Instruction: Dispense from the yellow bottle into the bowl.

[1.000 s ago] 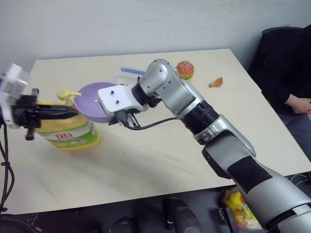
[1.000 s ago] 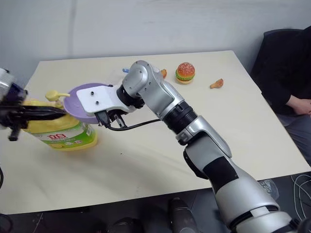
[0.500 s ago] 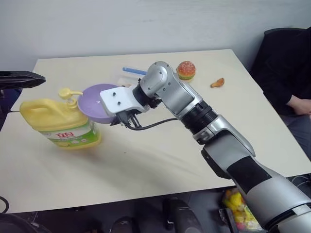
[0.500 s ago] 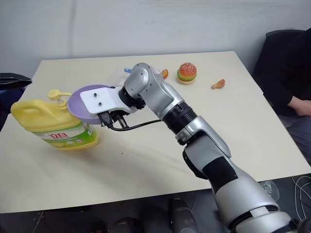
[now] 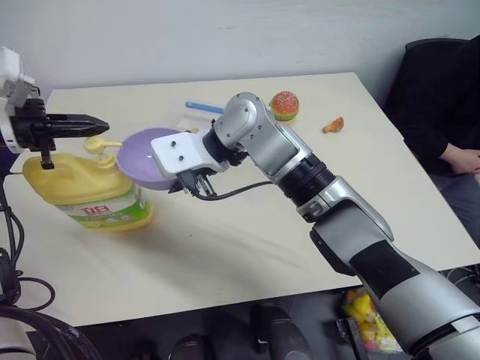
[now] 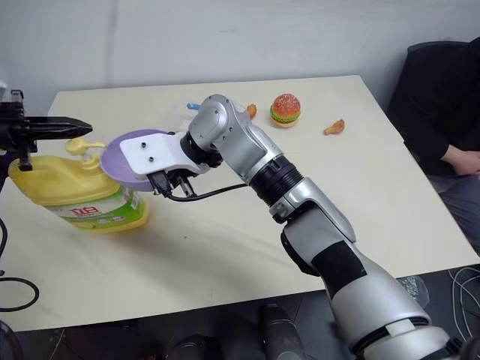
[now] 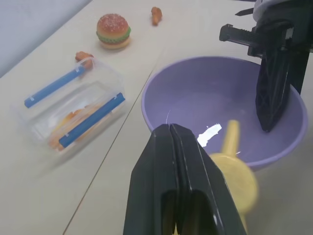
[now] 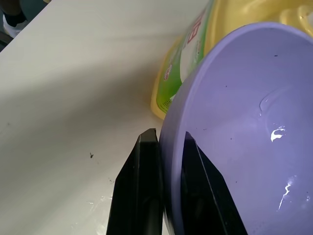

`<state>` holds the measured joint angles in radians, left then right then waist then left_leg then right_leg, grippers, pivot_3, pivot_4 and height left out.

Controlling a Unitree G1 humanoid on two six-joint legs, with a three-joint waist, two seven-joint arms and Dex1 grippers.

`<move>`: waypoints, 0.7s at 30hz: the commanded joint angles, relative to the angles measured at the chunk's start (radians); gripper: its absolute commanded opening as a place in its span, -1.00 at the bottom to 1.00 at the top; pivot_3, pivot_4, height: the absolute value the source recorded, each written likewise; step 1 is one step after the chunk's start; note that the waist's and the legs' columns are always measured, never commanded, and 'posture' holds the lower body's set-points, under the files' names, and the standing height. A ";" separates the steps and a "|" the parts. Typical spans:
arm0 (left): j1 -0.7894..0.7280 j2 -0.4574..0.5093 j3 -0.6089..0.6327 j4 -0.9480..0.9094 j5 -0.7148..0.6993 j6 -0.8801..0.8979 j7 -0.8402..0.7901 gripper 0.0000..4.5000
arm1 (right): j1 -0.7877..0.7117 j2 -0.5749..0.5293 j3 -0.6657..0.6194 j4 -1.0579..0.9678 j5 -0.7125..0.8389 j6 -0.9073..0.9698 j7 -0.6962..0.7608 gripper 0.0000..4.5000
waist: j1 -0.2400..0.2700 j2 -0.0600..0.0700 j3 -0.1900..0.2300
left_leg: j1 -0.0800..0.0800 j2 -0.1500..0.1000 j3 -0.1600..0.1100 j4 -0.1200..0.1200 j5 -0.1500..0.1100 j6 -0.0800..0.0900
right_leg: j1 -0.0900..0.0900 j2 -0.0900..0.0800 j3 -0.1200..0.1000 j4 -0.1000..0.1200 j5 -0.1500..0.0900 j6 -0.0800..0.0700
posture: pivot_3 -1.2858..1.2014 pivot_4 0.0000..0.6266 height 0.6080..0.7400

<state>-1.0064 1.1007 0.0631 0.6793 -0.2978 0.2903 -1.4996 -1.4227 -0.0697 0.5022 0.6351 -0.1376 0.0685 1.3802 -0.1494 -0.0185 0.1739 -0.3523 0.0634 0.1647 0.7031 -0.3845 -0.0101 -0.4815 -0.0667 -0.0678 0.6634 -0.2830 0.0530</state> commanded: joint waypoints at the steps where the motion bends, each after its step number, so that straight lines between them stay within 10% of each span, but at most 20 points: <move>1: 0.000 0.014 0.009 -0.002 0.016 -0.026 -0.022 -0.99 | -0.020 -0.002 -0.021 -0.037 0.010 -0.003 -0.003 -0.98 | -0.001 0.000 0.000 | 0.000 0.000 0.000 0.000 0.000 0.000 | 0.000 0.000 0.000 0.000 0.000 0.000 | 0.03 -0.52 1.00; 21: 0.048 0.042 0.083 -0.097 -0.045 0.063 -0.044 -0.99 | -0.022 -0.002 -0.023 -0.026 0.009 -0.013 -0.009 -0.98 | -0.002 0.000 0.000 | -0.001 0.000 -0.003 0.002 0.000 0.000 | 0.000 -0.006 -0.003 0.001 0.000 0.000 | 0.03 -0.52 1.00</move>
<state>-0.9673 1.1179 0.1315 0.6266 -0.3295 0.3583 -1.5004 -1.4226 -0.0729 0.5022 0.6346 -0.1379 0.0665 1.3784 -0.1512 -0.0186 0.1738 -0.3536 0.0634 0.1616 0.7052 -0.3844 -0.0101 -0.4808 -0.0722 -0.0710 0.6639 -0.2830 0.0530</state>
